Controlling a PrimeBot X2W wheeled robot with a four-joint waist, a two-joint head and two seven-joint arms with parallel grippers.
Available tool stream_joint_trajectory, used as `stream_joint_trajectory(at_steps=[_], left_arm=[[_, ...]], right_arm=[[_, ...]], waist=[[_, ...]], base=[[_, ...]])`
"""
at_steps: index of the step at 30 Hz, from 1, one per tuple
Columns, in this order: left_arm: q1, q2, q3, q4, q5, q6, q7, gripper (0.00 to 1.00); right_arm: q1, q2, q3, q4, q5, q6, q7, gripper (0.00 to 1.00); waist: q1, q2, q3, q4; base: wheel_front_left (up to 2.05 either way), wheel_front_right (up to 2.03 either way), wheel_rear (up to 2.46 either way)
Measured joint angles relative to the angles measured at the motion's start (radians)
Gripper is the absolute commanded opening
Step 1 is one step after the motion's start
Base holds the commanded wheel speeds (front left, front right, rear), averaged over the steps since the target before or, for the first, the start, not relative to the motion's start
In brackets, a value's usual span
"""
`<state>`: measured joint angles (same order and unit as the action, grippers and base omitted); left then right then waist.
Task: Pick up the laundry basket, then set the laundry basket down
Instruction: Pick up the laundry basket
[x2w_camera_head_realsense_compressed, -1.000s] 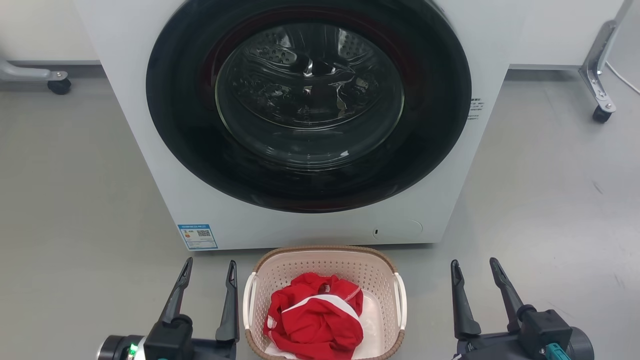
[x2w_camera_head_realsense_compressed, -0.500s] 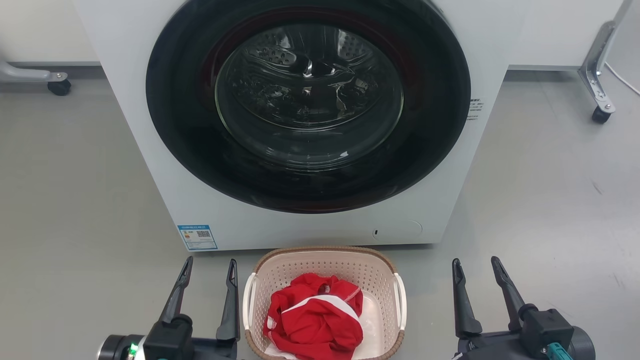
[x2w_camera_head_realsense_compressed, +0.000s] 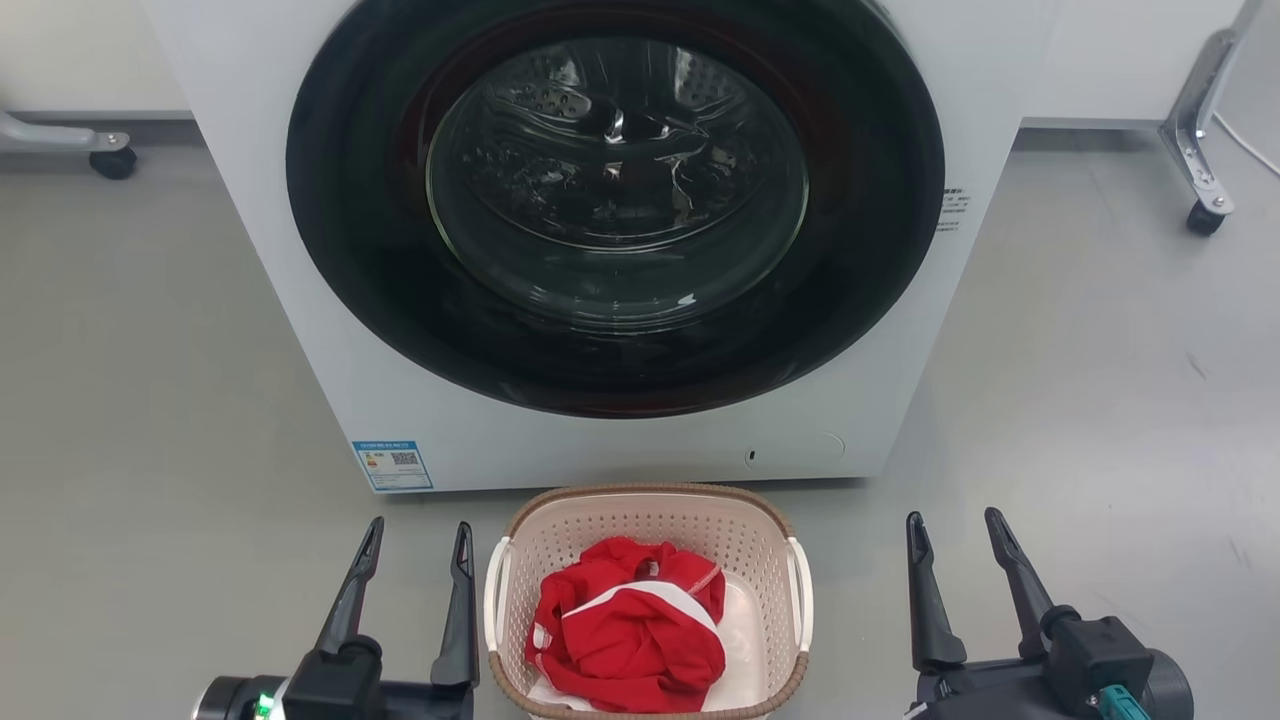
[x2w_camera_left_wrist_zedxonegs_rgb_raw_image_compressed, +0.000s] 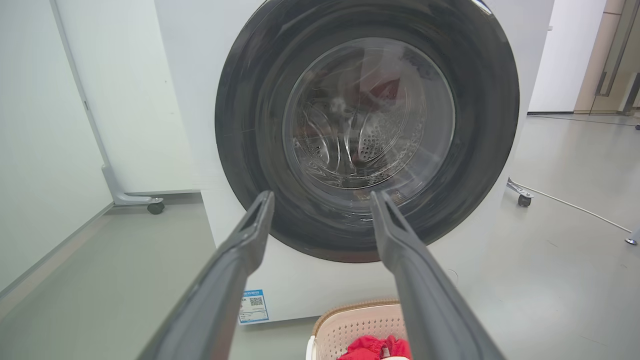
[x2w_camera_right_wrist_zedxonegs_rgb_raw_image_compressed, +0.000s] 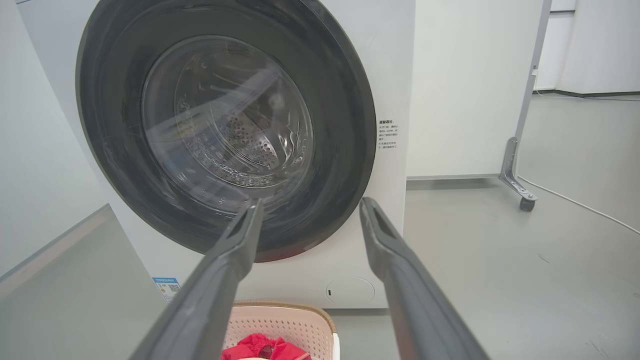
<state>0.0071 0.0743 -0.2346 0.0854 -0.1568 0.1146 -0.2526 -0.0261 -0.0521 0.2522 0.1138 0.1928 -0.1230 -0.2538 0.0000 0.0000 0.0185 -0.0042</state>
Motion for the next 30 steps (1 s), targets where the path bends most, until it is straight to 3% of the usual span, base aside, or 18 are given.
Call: stream_joint_trajectory(at_steps=[13, 30], left_arm=[[-0.019, -0.001, 0.014, -0.022, 0.001, 0.000, 0.000, 1.00], [-0.225, -0.007, 0.031, 0.059, 0.001, -0.019, 0.000, 1.00]], right_arm=[[-0.034, 0.001, -0.003, -0.011, -0.001, 0.012, 0.000, 1.00], [-0.234, 0.000, -0.031, 0.057, -0.004, 0.035, -0.003, 1.00]], waist=[[0.0000, 0.0000, 0.087, -0.003], [0.0002, 0.0001, 0.309, -0.011]], base=[[0.00, 0.00, 0.00], [0.00, 0.00, 0.00]])
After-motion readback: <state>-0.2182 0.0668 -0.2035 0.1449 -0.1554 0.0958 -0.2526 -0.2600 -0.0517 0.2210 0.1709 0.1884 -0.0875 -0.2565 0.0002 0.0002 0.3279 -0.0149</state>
